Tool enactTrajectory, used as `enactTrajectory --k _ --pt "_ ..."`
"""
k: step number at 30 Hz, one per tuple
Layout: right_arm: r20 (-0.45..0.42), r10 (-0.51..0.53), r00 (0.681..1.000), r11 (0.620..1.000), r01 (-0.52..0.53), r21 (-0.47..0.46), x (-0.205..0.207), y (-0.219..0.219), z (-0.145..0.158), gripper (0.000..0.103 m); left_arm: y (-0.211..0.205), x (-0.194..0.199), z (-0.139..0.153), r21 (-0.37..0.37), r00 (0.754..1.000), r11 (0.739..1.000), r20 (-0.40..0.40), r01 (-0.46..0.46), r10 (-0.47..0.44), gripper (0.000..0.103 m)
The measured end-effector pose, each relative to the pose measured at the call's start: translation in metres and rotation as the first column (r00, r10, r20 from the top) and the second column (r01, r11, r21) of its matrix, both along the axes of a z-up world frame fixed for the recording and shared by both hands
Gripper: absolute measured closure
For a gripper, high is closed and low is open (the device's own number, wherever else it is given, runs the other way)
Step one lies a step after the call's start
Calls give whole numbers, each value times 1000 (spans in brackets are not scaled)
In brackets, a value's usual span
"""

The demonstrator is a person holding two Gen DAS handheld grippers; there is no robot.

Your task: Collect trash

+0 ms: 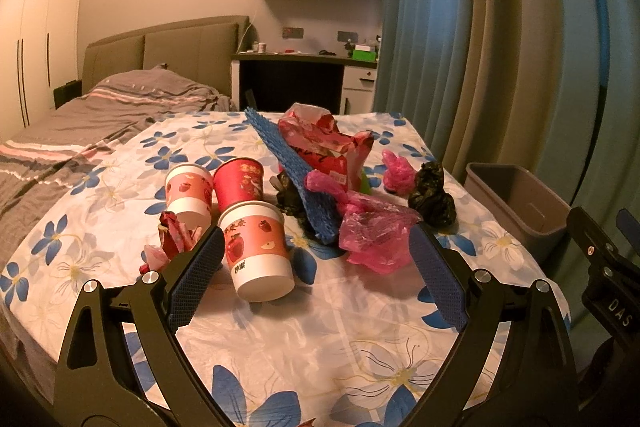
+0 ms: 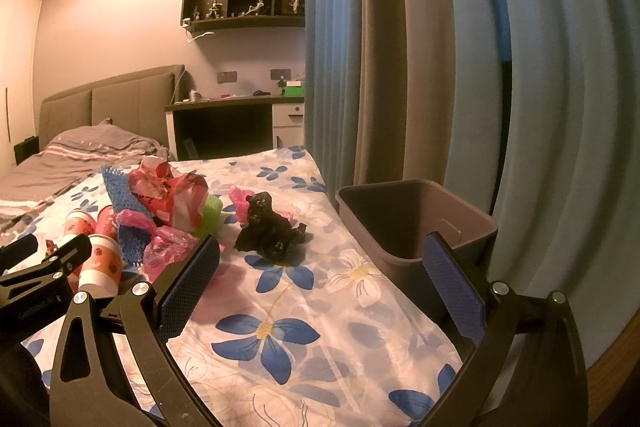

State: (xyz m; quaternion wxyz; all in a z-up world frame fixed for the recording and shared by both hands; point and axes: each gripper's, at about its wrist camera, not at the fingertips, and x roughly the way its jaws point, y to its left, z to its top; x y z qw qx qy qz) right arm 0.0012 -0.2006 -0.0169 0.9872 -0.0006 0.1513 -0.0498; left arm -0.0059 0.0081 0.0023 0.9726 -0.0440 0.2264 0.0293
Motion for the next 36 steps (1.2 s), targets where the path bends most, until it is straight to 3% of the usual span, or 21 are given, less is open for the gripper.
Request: enactTrajectory --k 36 --pt "-9 9 1000 1000 -9 7 0 6 0 5 3 -1 -1 -1 1000 1000 -3 -2 2 11"
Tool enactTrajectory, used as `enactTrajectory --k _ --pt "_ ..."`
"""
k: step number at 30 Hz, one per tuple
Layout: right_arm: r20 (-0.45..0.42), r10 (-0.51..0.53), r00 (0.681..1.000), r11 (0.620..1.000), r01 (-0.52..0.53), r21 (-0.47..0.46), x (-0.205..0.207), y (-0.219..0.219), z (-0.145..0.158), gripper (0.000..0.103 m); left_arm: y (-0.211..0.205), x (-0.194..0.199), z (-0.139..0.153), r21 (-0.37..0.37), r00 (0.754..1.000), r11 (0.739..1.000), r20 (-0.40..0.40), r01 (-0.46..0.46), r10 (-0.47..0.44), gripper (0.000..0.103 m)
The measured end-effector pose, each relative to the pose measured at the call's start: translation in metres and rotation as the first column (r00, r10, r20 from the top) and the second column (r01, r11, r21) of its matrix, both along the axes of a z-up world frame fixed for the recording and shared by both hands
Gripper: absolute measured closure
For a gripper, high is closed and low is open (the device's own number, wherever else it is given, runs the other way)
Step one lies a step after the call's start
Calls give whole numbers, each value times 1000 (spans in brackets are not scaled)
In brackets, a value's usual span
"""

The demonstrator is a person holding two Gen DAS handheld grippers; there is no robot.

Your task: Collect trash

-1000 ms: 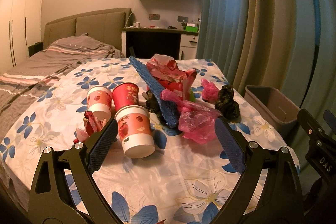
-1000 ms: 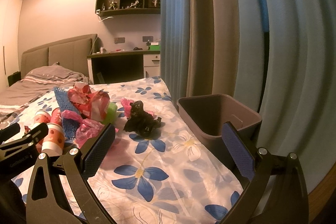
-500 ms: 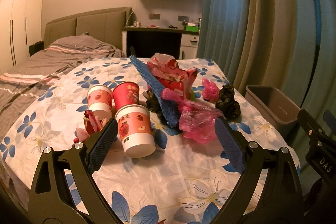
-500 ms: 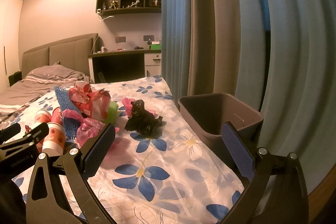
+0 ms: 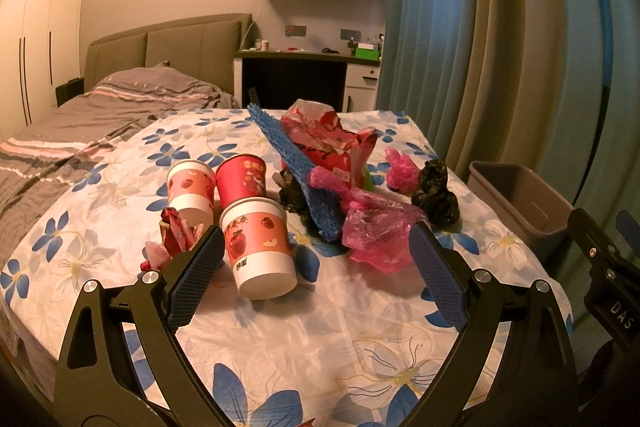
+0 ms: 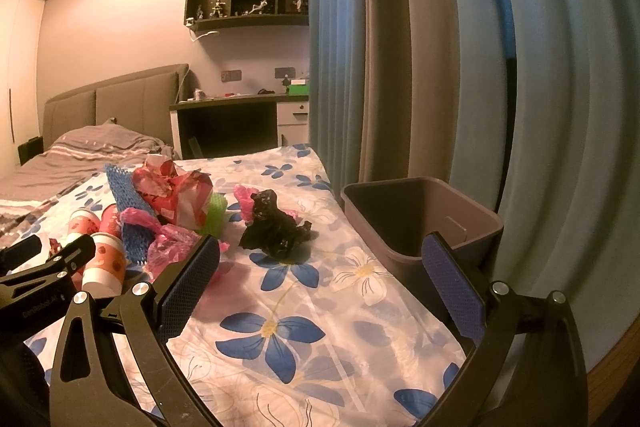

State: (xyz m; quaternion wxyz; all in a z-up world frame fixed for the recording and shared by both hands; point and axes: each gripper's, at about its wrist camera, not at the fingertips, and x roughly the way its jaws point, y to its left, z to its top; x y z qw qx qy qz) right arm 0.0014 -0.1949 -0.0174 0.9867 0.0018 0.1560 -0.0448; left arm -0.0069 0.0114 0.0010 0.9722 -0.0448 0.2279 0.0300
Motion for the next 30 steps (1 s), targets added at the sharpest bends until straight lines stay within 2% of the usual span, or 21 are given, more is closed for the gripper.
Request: enactTrajectory --k 30 --pt "-10 21 1000 1000 -21 13 0 11 -8 5 5 0 -3 -6 1000 1000 -6 -4 4 11"
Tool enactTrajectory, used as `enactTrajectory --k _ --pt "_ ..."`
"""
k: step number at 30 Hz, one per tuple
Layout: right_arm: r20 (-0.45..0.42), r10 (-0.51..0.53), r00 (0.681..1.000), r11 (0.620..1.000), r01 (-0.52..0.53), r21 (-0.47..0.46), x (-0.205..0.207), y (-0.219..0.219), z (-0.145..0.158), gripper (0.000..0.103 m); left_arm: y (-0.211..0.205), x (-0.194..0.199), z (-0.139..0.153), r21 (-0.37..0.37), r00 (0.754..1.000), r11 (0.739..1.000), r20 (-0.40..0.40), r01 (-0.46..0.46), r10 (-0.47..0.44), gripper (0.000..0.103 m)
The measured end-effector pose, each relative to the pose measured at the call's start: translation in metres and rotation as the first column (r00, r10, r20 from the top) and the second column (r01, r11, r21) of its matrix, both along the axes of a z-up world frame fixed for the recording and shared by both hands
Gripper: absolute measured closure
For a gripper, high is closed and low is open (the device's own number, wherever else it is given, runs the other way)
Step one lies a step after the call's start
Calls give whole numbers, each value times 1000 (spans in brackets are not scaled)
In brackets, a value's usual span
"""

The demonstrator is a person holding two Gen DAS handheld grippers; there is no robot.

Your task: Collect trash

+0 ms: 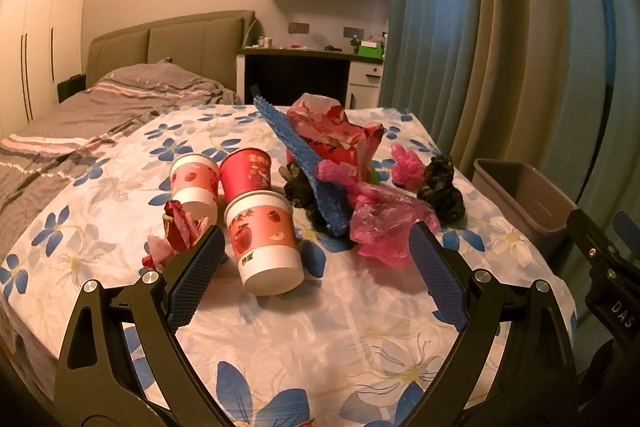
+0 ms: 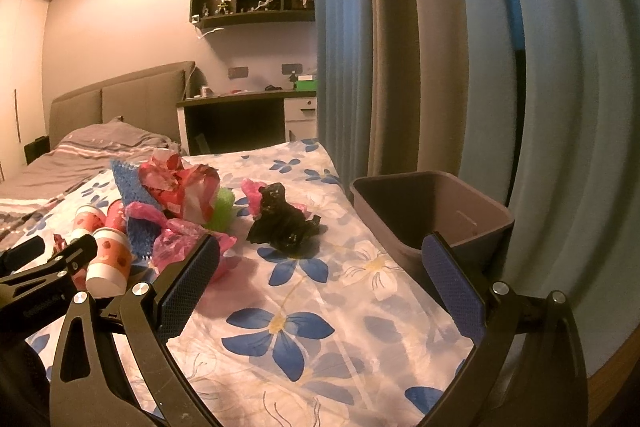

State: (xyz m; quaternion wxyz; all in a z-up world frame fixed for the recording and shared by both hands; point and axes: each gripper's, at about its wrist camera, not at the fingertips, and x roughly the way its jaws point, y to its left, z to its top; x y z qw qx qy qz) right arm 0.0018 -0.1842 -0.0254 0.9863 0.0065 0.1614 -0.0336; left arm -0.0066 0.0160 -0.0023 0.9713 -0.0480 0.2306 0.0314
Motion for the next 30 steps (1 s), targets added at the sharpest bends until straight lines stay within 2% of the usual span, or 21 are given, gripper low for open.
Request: enactTrajectory --k 11,19,21,22,30 --pt "-14 63 998 997 -62 44 17 -4 -7 5 13 2 -10 -25 1000 1000 3 -11 11 11" --pt "-67 187 980 982 -184 42 45 32 -24 15 43 3 -12 -41 997 996 17 -74 75 11" --pt "-97 214 972 976 -210 50 56 41 -30 23 52 1 -13 -45 996 995 19 -90 91 11" --pt "-112 225 968 974 -220 56 62 44 -32 23 57 1 -14 -46 995 994 20 -100 101 11" --pt "-206 262 943 964 -247 96 99 58 -42 30 88 -2 -18 -47 987 986 29 -159 161 12"
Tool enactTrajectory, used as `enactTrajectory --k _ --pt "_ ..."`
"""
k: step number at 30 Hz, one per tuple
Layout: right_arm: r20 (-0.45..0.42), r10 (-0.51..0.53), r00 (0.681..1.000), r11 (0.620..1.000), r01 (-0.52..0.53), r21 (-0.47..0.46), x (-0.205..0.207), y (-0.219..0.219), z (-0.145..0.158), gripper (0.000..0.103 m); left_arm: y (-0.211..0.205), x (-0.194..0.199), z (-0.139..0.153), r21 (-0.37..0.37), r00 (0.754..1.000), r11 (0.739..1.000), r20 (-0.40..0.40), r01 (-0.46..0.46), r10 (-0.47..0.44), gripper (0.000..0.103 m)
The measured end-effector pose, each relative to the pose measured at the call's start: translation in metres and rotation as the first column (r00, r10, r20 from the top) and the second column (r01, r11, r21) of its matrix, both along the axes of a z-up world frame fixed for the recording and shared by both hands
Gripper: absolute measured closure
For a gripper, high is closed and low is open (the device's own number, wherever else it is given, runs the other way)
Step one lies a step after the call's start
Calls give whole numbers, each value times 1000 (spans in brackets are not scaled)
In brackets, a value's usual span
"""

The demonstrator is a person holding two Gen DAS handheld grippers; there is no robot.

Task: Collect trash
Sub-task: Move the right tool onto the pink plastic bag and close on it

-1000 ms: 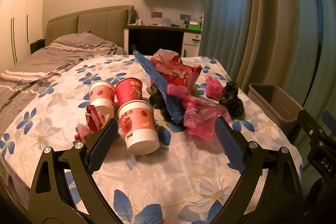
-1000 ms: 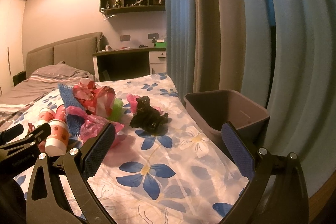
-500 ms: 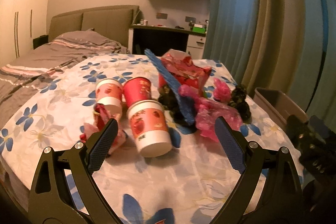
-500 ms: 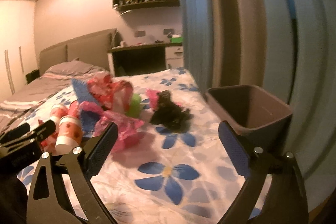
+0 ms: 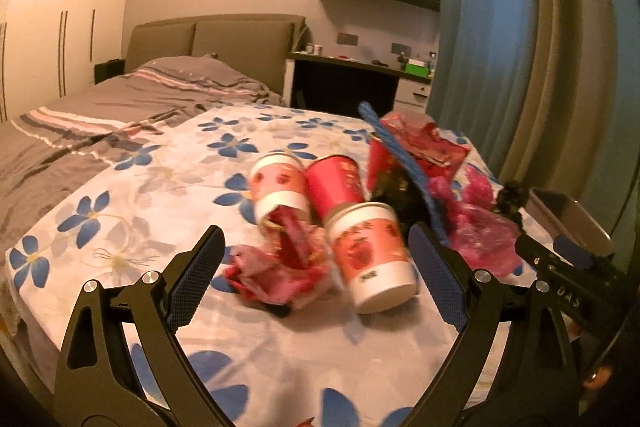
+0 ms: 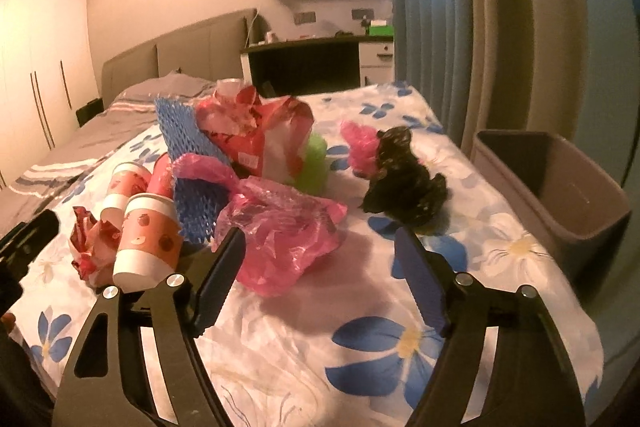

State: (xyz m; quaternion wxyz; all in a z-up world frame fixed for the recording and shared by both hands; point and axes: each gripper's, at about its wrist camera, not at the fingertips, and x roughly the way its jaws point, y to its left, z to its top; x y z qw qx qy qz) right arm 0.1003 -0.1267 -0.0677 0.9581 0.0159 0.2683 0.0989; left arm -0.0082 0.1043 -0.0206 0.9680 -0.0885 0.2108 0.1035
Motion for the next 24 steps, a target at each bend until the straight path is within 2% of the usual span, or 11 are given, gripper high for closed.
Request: enactTrajectory --k 7,11,13,15,19,24 --pt "-56 37 998 999 -37 -6 21 12 -11 39 18 3 -7 -16 1000 1000 -20 -25 25 12" --pt "-101 62 993 998 -61 16 30 13 -18 51 21 3 -10 -22 1000 1000 -26 -18 17 12" --pt "-115 79 990 997 -77 23 32 15 -20 58 24 5 -13 -29 999 999 -32 -15 14 12" --pt "-124 98 987 995 -96 24 32 17 -21 77 26 6 -15 -36 999 999 -40 -16 15 12" --pt "-109 112 988 994 -110 27 29 18 -19 90 31 7 -17 -39 999 999 -52 -18 16 14" --pt "-43 95 995 995 -95 -6 12 13 -11 92 37 11 -23 -60 996 998 -84 -4 -1 22"
